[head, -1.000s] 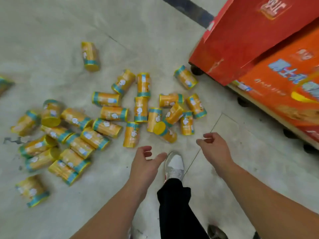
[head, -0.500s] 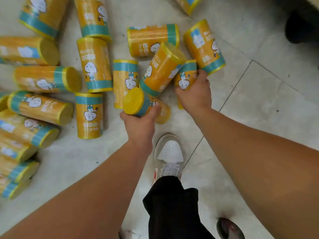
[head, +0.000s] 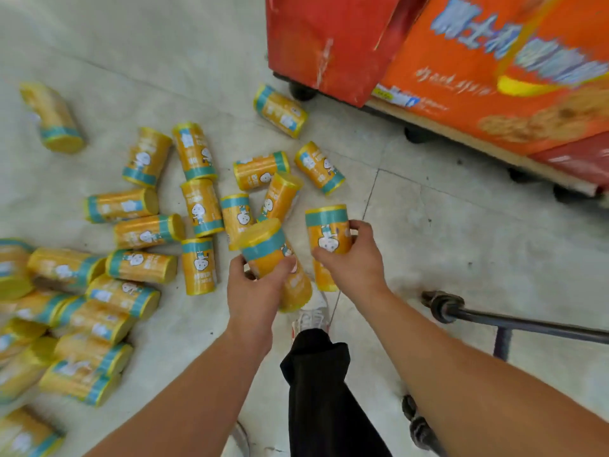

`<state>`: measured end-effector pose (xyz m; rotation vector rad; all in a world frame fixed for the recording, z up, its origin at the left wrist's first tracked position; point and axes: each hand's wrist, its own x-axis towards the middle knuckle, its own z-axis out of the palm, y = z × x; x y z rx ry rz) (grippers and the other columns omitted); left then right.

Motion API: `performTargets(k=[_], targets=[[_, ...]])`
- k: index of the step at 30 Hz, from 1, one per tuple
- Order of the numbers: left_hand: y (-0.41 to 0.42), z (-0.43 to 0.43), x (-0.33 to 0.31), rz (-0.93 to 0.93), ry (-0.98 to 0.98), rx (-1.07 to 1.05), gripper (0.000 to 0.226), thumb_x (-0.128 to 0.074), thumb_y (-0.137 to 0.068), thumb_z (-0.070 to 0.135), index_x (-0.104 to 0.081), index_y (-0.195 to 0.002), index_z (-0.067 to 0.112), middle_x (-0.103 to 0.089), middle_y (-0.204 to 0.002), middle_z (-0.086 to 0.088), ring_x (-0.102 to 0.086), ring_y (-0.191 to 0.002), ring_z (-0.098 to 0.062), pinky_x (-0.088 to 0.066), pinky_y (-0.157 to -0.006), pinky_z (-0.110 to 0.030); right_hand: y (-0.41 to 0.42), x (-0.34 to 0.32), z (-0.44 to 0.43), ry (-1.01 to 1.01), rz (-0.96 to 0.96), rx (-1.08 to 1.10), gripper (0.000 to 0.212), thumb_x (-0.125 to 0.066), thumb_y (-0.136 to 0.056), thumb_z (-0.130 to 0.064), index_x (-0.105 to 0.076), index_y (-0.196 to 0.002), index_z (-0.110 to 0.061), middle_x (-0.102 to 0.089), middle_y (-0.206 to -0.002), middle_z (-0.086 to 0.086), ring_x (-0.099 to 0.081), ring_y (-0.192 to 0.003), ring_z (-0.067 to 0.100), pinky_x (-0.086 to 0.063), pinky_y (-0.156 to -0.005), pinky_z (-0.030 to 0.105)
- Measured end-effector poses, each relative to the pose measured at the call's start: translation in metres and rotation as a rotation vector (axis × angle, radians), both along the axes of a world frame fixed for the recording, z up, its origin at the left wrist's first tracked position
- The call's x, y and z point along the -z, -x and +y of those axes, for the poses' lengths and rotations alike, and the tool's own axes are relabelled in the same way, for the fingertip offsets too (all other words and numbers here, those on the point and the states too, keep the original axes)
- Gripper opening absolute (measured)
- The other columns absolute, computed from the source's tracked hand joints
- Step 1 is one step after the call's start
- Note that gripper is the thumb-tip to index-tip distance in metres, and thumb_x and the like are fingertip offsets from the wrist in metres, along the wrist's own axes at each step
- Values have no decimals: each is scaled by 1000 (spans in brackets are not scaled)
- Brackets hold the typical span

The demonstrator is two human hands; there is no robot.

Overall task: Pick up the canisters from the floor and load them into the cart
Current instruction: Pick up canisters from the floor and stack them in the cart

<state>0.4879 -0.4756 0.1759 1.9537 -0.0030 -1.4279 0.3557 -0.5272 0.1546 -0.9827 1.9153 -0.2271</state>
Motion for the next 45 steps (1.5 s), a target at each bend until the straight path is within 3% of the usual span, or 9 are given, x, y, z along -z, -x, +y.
performTargets(k=[5,13,17,21,29,34,39,42,45], targets=[[-3,16,-164,-7,178,191,53,-85,-68,21,-59,-114,27,-71,-100,9,-69,-84,-4,-53,-66,-25,6,-181,48,179,-97,70,59,-82,-69,-29,-44,-114,-37,-57,-88,-25,-61,-81,-6,-49,-69,18],[29,54,-407,-29,415,427,45,-84,-67,29,-61,-106,29,-71,-101,8,-68,-90,-9,-54,-73,-31,41,-436,123,471,-93,187,61,-81,-61,-45,-48,-113,-43,-62,-106,-18,-64,-93,1,-56,-82,33],[77,73,-486,-6,524,502,71,-90,-60,31,-50,-119,32,-68,-107,5,-67,-96,-12,-56,-85,-42,94,-522,151,590,45,159,67,-77,-59,-53,-45,-117,-45,-62,-111,-16,-64,-97,4,-57,-82,38],[152,97,-529,40,621,572,65,-89,-64,25,-49,-115,30,-68,-103,5,-67,-90,-8,-55,-80,-34,167,-575,188,687,162,184,64,-76,-61,-55,-45,-117,-48,-61,-111,-18,-63,-98,3,-56,-82,39],[363,134,-524,134,581,704,55,-86,-68,22,-49,-110,27,-66,-92,11,-65,-77,-1,-47,-60,-21,373,-573,241,619,244,255,59,-81,-64,-47,-45,-110,-45,-64,-103,-20,-63,-90,-2,-56,-81,35],[498,139,-465,97,433,760,62,-87,-66,22,-47,-114,22,-64,-92,8,-64,-80,-8,-50,-64,-28,514,-519,240,415,282,162,57,-84,-67,-41,-48,-110,-29,-59,-92,-15,-62,-87,9,-48,-75,28],[592,136,-379,-3,224,881,81,-90,-35,48,-50,-103,28,-69,-99,0,-70,-85,-22,-58,-71,-45,626,-440,227,114,387,49,73,-78,-64,-59,-49,-120,-23,-64,-109,-4,-63,-105,20,-53,-86,38],[619,132,-335,-101,85,969,79,-88,-41,47,-54,-108,22,-69,-99,-2,-68,-86,-24,-59,-69,-42,668,-391,217,-56,399,-22,77,-78,-64,-58,-47,-119,-13,-59,-118,4,-61,-110,27,-53,-87,40],[637,131,-303,-51,-38,1000,74,-89,-44,35,-54,-107,16,-69,-101,-7,-69,-84,-26,-59,-71,-48,693,-353,211,-209,363,-67,78,-79,-62,-52,-48,-117,-7,-50,-109,3,-61,-105,28,-52,-81,35]])
